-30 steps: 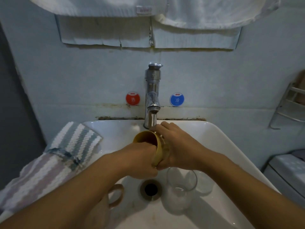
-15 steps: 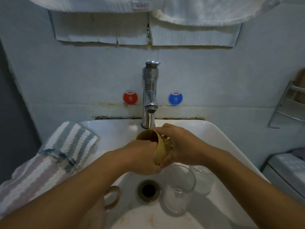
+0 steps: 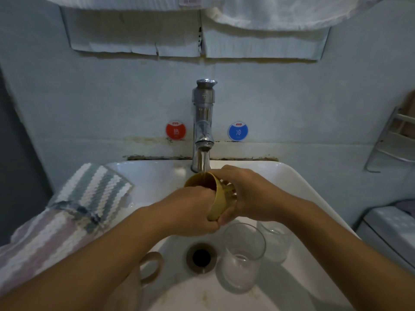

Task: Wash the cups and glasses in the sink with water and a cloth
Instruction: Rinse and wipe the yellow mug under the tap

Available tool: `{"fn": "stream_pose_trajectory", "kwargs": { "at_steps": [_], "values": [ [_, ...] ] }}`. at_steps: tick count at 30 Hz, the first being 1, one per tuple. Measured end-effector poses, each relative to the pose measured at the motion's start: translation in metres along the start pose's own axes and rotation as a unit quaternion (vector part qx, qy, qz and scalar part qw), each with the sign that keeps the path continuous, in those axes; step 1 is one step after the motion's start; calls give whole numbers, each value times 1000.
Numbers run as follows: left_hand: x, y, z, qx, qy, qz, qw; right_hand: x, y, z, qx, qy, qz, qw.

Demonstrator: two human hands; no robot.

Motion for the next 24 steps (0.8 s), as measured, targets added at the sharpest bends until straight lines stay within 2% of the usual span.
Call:
{"fn": "stream_pose_trajectory", "kwargs": {
  "at_steps": [5,13,18,21,24],
  "values": [
    [-6,4,0,23,11,-26,999,7,2,0,-3,-37,27,999],
    [-2,-11,2,-51,40,-16,998,-2,-5,0,0,26,-44,999],
    [1,-3,6,-4,10,-85,996,2,-4,0,-16,-10,-31,999],
    [-1,-8,5,-4,8,-61,998,-5,-8,0,-6,24,-77,997],
    [3,-10,6,4,-24,54,998,-9,-16,0,-8,56,-131,990]
  ]
}}
Point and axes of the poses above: each hand's wrist, its own z-axis away from the middle knuckle, its own y-axis out of the palm, x = y × z, the point moved 3 cm from there along -z, towards the middle knuckle, and after that the axes turned 15 degrees about -z, right-handed, at the moved point
